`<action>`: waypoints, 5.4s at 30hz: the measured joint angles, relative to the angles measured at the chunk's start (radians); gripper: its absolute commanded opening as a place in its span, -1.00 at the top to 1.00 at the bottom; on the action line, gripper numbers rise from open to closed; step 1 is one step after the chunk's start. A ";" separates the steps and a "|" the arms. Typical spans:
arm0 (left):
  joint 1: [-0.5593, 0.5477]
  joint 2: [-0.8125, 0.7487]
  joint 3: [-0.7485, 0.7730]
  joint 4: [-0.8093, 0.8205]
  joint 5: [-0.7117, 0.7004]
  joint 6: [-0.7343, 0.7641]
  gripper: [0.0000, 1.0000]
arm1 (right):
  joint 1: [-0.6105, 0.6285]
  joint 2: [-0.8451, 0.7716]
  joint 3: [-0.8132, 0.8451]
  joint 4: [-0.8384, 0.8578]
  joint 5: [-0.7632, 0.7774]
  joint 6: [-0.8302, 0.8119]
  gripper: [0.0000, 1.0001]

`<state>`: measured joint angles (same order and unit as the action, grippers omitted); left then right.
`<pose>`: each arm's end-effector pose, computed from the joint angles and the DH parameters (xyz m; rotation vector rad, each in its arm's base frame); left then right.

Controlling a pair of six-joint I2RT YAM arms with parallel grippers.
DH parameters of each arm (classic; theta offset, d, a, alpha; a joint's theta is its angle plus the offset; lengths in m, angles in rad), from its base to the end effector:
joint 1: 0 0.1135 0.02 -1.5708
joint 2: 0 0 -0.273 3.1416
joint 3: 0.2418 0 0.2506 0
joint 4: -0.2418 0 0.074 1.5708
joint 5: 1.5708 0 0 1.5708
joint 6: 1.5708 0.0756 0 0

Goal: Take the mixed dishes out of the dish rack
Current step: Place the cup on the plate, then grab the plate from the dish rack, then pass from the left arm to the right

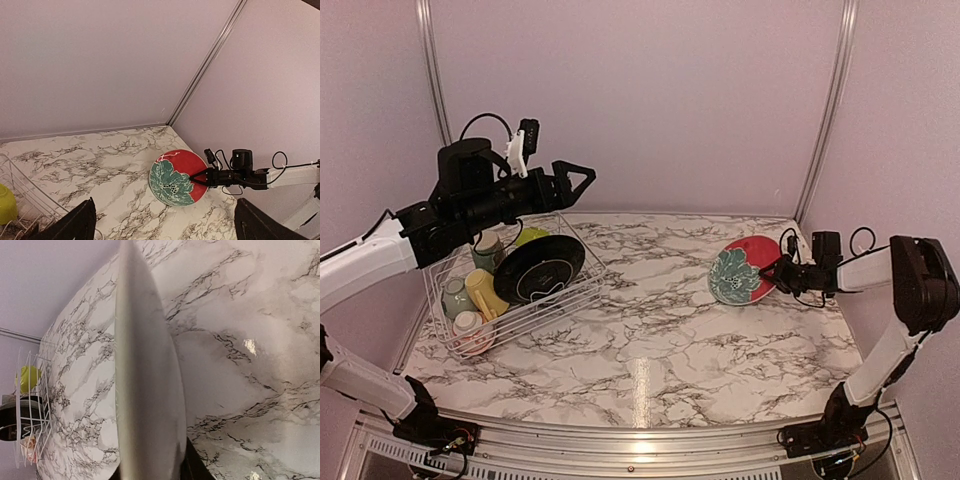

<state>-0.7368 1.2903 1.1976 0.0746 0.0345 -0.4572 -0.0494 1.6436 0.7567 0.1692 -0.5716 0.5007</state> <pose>0.2514 -0.2316 0.4104 0.2612 1.6524 -0.9473 0.3453 0.0239 0.1446 0.3270 2.2821 0.8868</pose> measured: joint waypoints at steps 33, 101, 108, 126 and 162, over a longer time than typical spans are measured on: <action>0.000 -0.079 0.100 -0.467 -0.313 0.242 -0.98 | 0.069 -0.042 0.097 -0.193 0.589 -0.211 -0.97; 0.225 0.294 0.337 -0.955 0.093 0.620 0.76 | 0.399 -0.139 0.174 -0.239 0.621 -0.371 -0.95; 0.266 0.299 0.339 -0.956 0.187 0.687 0.98 | 0.399 -0.139 0.205 -0.254 0.604 -0.372 -0.95; 0.314 0.338 0.433 -1.065 0.375 0.818 1.00 | 0.404 -0.135 0.282 -0.275 0.543 -0.378 -0.94; 0.312 0.231 0.502 -1.070 0.366 0.493 1.00 | 0.592 0.004 0.390 -0.262 0.491 -0.291 -0.94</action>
<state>-0.4252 1.5211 1.6997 -0.9955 0.4004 0.0360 0.5426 1.6474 1.1469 -0.0933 -0.0807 0.2096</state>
